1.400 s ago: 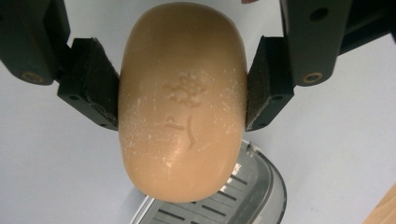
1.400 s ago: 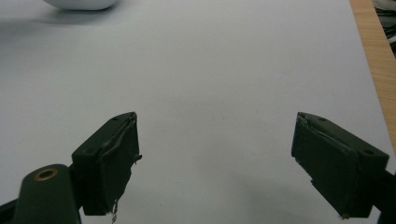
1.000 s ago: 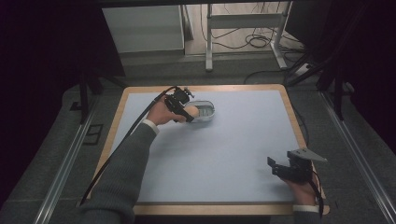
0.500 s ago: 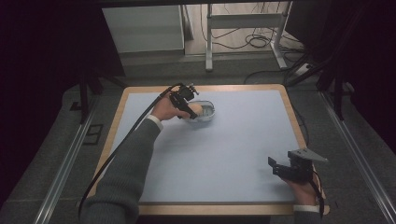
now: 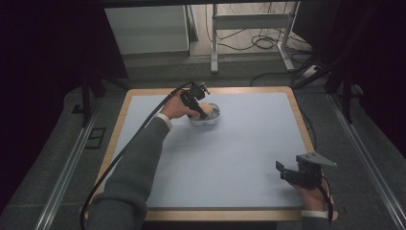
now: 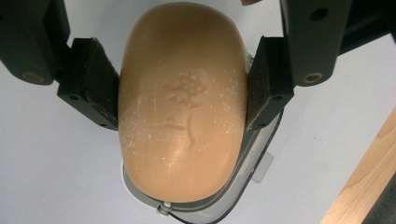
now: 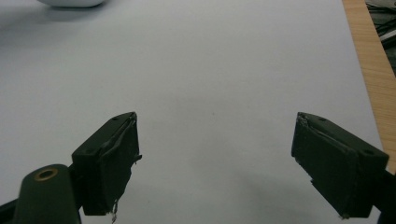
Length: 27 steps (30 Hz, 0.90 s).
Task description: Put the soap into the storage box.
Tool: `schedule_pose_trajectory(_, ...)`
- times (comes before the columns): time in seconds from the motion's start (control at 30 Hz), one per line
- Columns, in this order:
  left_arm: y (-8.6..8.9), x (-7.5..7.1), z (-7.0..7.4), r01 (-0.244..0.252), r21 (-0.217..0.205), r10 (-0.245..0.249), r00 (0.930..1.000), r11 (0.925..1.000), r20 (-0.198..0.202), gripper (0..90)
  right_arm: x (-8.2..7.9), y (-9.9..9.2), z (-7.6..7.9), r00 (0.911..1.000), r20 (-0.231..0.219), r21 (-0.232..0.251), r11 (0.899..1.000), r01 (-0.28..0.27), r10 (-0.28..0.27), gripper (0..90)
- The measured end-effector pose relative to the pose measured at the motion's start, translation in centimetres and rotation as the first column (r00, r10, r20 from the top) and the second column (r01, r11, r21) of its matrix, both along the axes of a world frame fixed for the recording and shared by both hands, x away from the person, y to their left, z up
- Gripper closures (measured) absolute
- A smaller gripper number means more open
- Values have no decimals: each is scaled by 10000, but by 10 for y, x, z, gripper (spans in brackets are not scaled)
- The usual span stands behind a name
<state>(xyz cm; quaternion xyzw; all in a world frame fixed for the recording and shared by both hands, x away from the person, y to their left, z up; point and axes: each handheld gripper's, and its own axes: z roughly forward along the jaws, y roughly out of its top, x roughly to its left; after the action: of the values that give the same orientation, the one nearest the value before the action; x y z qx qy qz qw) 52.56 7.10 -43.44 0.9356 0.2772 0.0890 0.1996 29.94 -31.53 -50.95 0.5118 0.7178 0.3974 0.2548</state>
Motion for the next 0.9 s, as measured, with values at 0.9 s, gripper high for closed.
schedule_pose_trajectory(0.9,-2,0,3,58,-822,-34,9996,9966,294,244,0,-1,-2,10000,-67,-107,9999,68,-68,149)
